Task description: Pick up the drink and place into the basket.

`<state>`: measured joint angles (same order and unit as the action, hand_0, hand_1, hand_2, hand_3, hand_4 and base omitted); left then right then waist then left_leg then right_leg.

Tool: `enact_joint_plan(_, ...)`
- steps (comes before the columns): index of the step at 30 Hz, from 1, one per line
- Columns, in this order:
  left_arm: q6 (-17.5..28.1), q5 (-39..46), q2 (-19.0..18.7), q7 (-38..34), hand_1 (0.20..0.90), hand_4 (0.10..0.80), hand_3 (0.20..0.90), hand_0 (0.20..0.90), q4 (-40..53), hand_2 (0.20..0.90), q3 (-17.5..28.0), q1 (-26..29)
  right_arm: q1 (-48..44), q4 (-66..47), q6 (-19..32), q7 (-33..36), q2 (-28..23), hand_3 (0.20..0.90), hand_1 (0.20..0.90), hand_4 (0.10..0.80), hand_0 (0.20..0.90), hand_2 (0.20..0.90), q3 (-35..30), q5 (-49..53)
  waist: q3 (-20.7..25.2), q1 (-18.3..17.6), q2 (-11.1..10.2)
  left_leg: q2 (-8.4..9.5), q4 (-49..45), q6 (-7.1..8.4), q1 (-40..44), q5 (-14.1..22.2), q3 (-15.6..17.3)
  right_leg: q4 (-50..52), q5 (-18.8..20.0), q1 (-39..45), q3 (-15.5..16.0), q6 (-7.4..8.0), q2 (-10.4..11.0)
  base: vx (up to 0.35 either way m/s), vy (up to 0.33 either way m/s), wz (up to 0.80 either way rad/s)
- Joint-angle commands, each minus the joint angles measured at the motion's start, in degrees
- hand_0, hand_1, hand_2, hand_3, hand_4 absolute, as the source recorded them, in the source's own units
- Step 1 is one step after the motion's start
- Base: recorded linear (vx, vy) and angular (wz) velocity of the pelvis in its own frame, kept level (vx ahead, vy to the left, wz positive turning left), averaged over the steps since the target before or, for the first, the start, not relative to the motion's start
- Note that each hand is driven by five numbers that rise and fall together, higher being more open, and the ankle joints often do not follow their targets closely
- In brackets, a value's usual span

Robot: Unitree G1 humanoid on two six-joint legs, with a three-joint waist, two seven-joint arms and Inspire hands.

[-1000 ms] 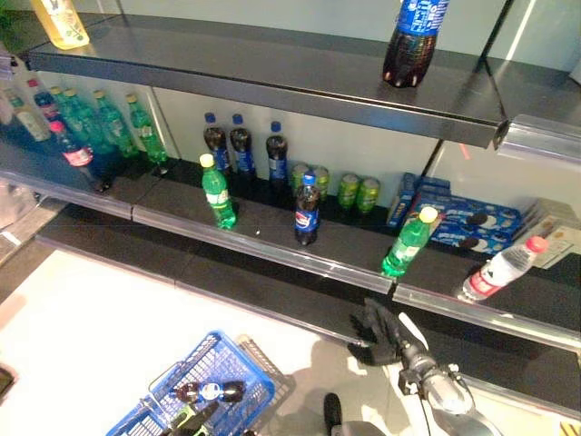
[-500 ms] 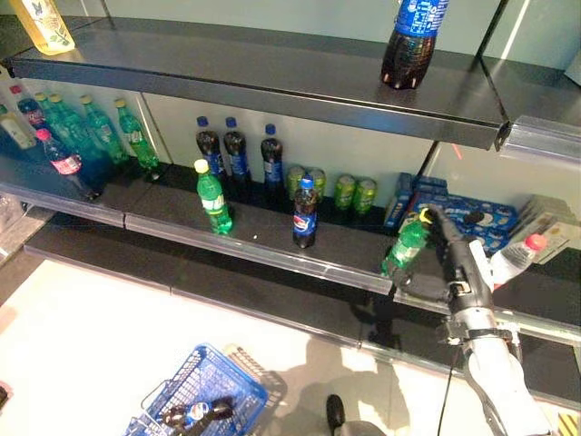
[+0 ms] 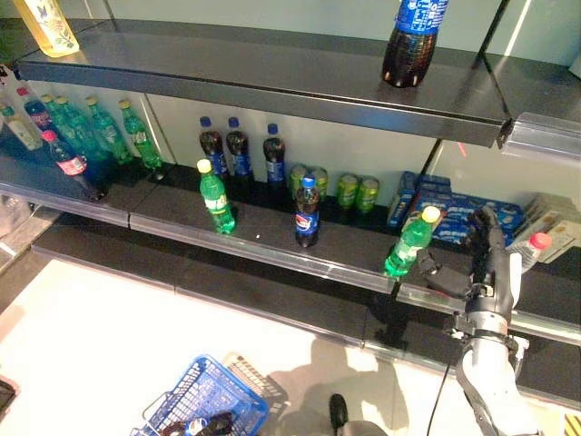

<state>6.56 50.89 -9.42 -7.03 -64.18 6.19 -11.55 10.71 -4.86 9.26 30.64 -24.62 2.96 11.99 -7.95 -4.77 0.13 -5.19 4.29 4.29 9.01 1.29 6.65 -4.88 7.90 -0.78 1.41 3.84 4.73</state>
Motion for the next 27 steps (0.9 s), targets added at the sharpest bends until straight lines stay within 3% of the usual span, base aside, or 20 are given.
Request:
enact_joint_plan(1,3.42,0.97,0.72,2.98,0.300,0.100,0.200,0.300,4.30,0.300,-0.67,0.21,-5.02,-6.03,3.60,2.11,-0.97,0.900,0.900,0.800,0.900,0.900,-1.07,1.06,0.01,0.41,-1.27,0.72,-12.16,-2.47,-3.83,5.44,0.59,9.51,-7.10,0.27,1.57,2.13,3.77,0.050,0.000,0.01)
enact_joint_plan(10,2.78,2.26,0.70,2.10,0.300,0.100,0.200,0.300,6.12,0.300,-4.07,1.30,-8.96,-3.76,3.53,5.41,0.06,0.900,0.900,0.800,0.900,0.900,1.23,4.01,-3.10,1.37,-0.67,0.67,-17.54,-2.43,-7.66,5.92,-0.55,12.71,-8.05,-1.53,2.26,1.11,3.92,0.028,-0.013,0.01)
enact_joint_plan(14,3.28,4.43,0.30,0.94,0.300,0.100,0.200,0.300,7.90,0.300,-7.13,4.58,-15.91,-0.71,5.15,9.54,0.39,0.900,0.900,0.800,0.900,0.900,1.31,4.66,-7.09,2.31,-0.31,1.23,-22.11,-2.62,-13.94,5.91,-2.36,15.49,-8.26,-5.85,2.38,-0.04,3.96,-0.152,-0.022,0.10)
enact_joint_plan(17,3.47,6.42,-0.38,0.23,0.300,0.100,0.200,0.300,9.16,0.300,-8.40,7.20,-22.33,0.97,4.85,14.16,0.61,0.900,0.900,0.800,0.900,0.900,0.95,4.71,-10.62,2.72,0.04,1.52,-24.97,-2.56,-18.49,4.90,-4.00,17.44,-8.16,-9.39,2.31,-0.91,3.84,-0.217,-0.019,0.17)
enact_joint_plan(27,3.61,8.49,-0.81,-0.13,0.300,0.100,0.200,0.300,10.87,0.300,-9.34,9.51,-31.11,1.91,3.94,20.51,0.17,0.900,0.900,0.800,0.900,0.900,-0.73,3.83,-15.89,3.57,1.33,2.59,-28.98,-2.45,-25.32,2.04,-6.23,19.20,-7.86,-13.53,2.54,-2.15,3.60,-0.071,-0.001,0.03)
